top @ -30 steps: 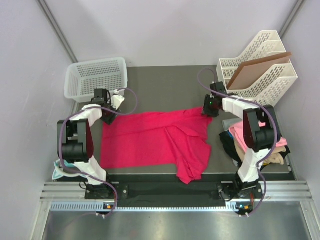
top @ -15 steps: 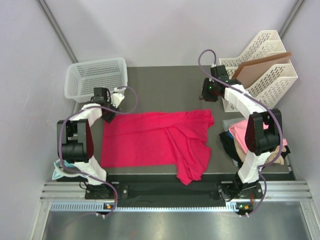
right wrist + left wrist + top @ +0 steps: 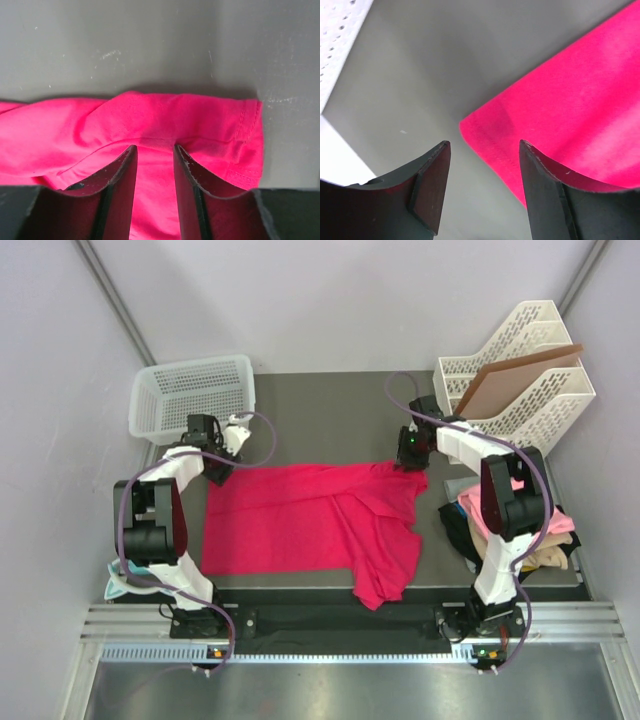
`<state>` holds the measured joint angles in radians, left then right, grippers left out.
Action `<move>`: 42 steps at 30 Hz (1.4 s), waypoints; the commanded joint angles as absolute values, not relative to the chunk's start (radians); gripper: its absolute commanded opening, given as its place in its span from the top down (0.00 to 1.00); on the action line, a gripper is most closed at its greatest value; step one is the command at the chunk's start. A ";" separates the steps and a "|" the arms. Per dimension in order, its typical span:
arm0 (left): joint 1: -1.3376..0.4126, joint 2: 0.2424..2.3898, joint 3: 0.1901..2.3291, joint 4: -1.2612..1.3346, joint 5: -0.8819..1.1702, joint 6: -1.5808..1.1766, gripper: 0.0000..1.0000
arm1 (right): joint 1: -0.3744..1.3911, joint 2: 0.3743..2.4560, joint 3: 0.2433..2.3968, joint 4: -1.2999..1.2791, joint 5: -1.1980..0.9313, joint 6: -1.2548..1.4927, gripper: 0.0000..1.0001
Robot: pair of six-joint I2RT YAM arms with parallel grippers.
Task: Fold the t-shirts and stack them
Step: Fold the flattened tshirt in 1/3 of the way
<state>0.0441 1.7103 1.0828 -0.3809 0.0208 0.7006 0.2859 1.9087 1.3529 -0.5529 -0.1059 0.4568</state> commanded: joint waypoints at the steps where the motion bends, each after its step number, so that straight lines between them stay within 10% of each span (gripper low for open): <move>1: 0.037 1.710 1.115 -0.429 0.094 0.684 0.39 | 0.291 1.902 1.342 -0.493 -0.123 0.472 0.65; 42: 0.035 2.010 1.474 -0.534 -0.048 0.572 0.45 | 0.178 2.083 1.539 -0.595 -0.080 0.436 0.66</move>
